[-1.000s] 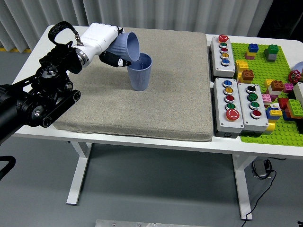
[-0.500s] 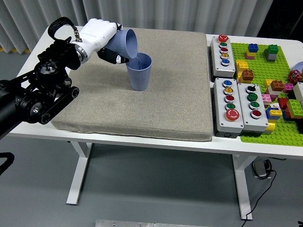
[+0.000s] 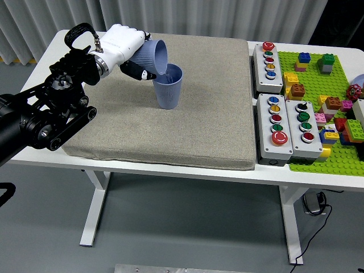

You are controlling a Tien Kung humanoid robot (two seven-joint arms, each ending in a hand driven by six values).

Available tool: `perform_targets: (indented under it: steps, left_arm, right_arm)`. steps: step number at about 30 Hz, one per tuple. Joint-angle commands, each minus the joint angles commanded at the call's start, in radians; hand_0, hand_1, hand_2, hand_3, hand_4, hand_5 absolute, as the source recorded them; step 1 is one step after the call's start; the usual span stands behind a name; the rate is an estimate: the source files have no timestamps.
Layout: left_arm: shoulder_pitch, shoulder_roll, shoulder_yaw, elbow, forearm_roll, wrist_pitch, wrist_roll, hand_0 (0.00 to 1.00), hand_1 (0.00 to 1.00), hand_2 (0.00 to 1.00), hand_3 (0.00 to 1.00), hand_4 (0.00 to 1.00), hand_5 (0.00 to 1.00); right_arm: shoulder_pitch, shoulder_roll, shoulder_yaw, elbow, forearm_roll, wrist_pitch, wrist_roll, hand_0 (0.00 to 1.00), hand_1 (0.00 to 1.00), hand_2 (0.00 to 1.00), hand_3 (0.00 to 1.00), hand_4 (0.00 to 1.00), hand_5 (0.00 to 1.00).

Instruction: Pick cup pour cup place

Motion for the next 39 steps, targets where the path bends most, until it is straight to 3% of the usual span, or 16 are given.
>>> perform_targets:
  steps: [14, 39]
  left_arm:
    - [-0.048, -0.002, 0.06, 0.002, 0.032, -0.013, 0.015, 0.553, 0.455, 0.468, 0.479, 0.848, 0.292]
    - [-0.107, 0.032, 0.159, -0.005, 0.052, -0.02, 0.025, 0.552, 0.453, 0.466, 0.478, 0.844, 0.298]
  right_arm:
    - [0.004, -0.002, -0.006, 0.0, 0.011, -0.002, 0.001, 0.698, 0.634, 0.595, 0.594, 0.002, 0.245]
    - [0.006, -0.004, -0.011, 0.0, 0.022, -0.004, 0.003, 0.698, 0.634, 0.595, 0.594, 0.002, 0.246]
